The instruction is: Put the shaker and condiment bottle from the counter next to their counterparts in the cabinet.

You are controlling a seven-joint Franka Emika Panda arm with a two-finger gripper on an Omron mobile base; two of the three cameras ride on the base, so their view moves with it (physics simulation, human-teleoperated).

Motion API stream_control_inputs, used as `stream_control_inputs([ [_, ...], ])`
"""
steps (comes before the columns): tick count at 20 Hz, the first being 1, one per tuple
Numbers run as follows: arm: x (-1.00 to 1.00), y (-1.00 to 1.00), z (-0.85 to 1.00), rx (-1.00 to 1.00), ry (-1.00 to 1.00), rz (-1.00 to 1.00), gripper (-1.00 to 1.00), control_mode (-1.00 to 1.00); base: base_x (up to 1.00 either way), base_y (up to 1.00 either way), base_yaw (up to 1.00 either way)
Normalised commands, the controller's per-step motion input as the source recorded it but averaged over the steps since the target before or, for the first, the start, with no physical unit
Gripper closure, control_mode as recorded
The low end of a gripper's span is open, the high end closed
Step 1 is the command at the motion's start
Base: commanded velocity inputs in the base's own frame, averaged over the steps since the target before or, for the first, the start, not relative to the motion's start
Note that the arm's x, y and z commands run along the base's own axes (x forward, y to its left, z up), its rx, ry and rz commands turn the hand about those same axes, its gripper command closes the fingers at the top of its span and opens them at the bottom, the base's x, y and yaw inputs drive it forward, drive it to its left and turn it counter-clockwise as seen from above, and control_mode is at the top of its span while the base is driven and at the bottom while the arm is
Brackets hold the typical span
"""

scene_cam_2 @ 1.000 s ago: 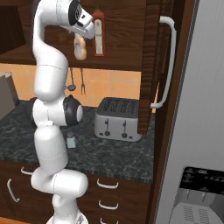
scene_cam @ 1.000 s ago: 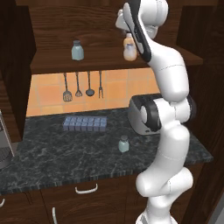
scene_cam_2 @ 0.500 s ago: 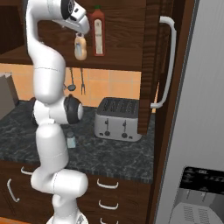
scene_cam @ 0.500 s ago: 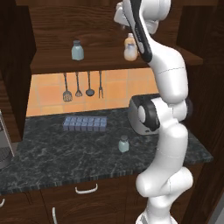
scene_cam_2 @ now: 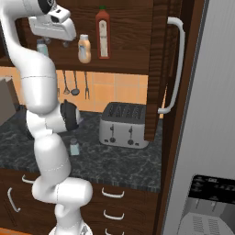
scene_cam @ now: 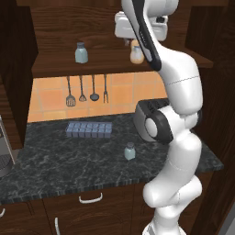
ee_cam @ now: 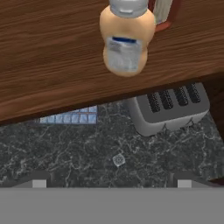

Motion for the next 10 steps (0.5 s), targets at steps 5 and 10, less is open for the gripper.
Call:
stream_control_inputs([
  [5, -1.00, 0.00, -0.70, 0.00, 0.00, 0.08, -1.00, -1.00, 0.00, 0.00, 0.00],
  [10, -1.00, 0.00, -0.74, 0.00, 0.00, 0.09, -1.00, -1.00, 0.00, 0.00, 0.00],
])
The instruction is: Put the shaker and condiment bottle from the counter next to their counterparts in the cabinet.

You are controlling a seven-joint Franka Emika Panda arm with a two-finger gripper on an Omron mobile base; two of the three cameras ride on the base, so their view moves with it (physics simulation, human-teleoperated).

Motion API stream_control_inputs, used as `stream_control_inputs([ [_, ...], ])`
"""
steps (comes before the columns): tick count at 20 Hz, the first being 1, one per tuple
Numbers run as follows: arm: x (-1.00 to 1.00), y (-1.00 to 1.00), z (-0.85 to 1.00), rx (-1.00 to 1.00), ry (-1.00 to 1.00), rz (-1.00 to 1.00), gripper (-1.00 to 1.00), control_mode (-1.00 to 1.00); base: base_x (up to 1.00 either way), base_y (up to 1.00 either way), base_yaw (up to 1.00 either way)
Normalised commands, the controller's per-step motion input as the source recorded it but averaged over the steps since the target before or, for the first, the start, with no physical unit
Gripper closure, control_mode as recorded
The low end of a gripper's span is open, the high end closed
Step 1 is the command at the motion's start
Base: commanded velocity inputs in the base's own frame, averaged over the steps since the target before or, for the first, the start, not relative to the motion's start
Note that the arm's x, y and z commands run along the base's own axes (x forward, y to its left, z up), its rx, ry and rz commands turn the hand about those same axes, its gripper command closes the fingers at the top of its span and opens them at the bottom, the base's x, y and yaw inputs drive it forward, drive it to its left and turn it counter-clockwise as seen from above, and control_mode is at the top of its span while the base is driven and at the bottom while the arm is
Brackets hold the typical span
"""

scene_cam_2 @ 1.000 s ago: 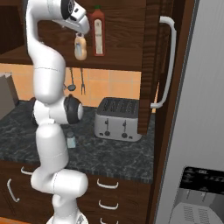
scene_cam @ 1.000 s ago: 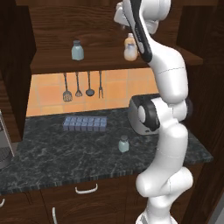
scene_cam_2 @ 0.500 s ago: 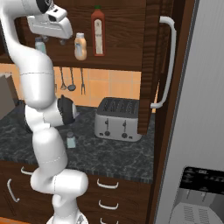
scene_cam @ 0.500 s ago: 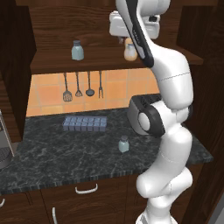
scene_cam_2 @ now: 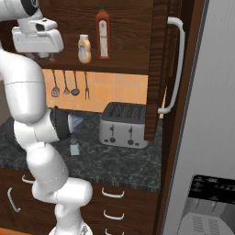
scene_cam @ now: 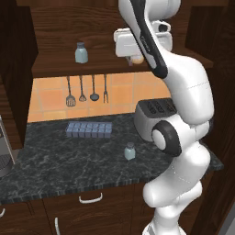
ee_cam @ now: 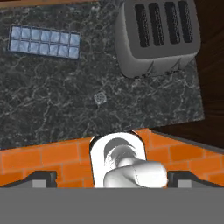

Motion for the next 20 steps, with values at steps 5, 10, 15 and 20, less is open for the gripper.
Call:
stream_control_inputs([
  [5, -1.00, -0.06, -0.79, 0.00, 0.00, 0.10, -1.00, -1.00, 0.00, 0.00, 0.00],
  [10, -1.00, -0.12, -0.75, 0.03, 0.00, 0.10, -1.00, -1.00, 0.00, 0.00, 0.00],
  [15, -0.85, -0.09, -0.54, 0.14, 0.00, 0.05, -1.00, -1.00, 0.00, 0.00, 0.00],
  [20, -0.10, 0.00, -0.25, 0.08, 0.05, 0.00, -1.00, -1.00, 0.00, 0.00, 0.00],
])
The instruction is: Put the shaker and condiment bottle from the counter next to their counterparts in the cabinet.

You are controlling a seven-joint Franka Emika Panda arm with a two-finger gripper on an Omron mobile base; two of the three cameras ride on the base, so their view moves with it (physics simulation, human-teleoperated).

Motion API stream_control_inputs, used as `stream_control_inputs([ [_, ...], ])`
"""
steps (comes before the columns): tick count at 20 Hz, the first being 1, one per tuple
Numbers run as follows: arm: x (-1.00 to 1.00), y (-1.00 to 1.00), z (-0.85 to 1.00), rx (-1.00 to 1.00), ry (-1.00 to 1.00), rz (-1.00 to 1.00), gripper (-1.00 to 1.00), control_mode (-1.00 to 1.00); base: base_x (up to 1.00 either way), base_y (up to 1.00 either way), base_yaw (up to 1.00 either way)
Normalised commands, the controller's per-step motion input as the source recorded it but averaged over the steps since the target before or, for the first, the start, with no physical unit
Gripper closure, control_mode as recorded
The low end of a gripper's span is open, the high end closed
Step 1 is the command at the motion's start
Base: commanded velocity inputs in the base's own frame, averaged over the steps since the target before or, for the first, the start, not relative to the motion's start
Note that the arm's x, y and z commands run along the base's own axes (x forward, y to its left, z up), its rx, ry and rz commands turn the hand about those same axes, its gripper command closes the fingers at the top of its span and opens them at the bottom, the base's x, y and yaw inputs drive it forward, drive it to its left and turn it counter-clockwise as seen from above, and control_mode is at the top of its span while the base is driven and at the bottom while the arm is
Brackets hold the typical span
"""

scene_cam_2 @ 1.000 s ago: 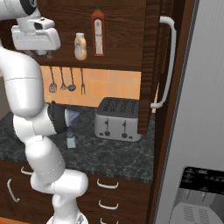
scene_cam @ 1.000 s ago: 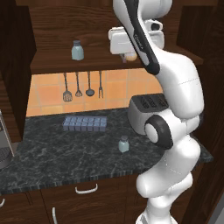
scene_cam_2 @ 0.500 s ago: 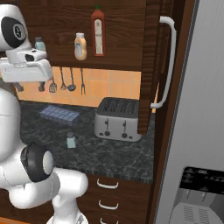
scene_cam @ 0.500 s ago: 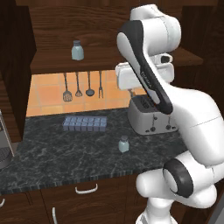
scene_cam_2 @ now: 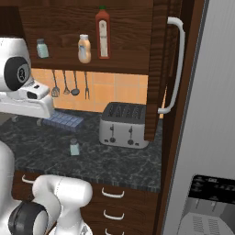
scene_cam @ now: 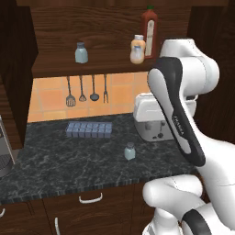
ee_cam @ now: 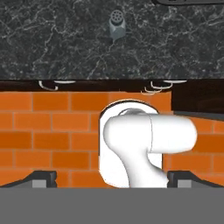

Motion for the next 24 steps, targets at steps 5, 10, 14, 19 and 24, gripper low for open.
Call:
stream_control_inputs([
  [5, 0.89, -0.26, -0.20, 0.00, 0.20, 0.00, -1.00, -1.00, 0.00, 0.00, 0.00],
  [10, 0.50, -0.03, -0.22, 0.03, 0.12, 0.00, -1.00, -1.00, 0.00, 0.00, 0.00],
  [14, -0.28, 0.00, -0.97, 0.00, 0.14, 0.00, -1.00, -1.00, 0.00, 0.00, 0.00],
  [19, -0.24, 0.00, -1.00, 0.00, 0.20, 0.00, -1.00, -1.00, 0.00, 0.00, 0.00],
  [24, 0.00, 0.00, -0.83, 0.01, 0.19, 0.00, -1.00, -1.00, 0.00, 0.00, 0.00],
])
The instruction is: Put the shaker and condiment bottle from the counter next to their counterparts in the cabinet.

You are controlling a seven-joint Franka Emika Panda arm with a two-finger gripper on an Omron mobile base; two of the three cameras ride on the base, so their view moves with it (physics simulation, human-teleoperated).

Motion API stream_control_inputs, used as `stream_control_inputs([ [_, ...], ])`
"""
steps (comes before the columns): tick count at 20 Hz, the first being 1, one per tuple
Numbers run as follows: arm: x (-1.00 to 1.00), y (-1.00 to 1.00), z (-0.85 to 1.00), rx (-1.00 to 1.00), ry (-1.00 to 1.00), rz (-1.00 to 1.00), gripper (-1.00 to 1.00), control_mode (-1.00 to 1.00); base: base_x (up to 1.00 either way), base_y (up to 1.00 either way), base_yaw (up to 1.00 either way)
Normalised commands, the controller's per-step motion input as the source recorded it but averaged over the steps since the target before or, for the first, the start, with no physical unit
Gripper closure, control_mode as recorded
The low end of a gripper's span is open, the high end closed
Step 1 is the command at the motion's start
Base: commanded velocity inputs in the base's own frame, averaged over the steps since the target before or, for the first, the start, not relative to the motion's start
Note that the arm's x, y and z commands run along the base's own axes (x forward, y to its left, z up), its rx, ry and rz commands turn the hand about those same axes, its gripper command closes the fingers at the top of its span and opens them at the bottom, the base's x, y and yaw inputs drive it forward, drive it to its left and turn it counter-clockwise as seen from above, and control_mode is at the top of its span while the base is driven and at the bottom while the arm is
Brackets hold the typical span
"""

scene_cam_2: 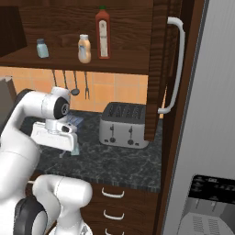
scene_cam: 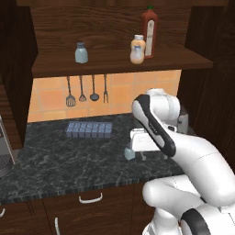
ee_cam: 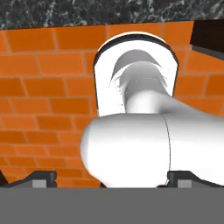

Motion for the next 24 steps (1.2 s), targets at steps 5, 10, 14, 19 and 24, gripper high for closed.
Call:
stream_control_inputs([
  [5, 0.53, 0.00, -0.35, -0.02, 0.03, -0.01, -1.00, -1.00, 0.00, 0.00, 0.00],
  [10, 1.00, 0.00, -0.06, -0.02, -0.05, -0.09, -1.00, -1.00, 0.00, 0.00, 0.00],
  [14, 0.87, 0.06, -0.04, 0.00, -0.07, -0.10, -1.00, -1.00, 0.00, 0.00, 0.00],
  [19, 0.35, 0.10, -0.29, -0.06, -0.02, 0.00, -1.00, -1.00, 0.00, 0.00, 0.00],
  [24, 0.78, 0.02, -0.44, -0.10, -0.06, -0.03, -1.00, -1.00, 0.00, 0.00, 0.00],
])
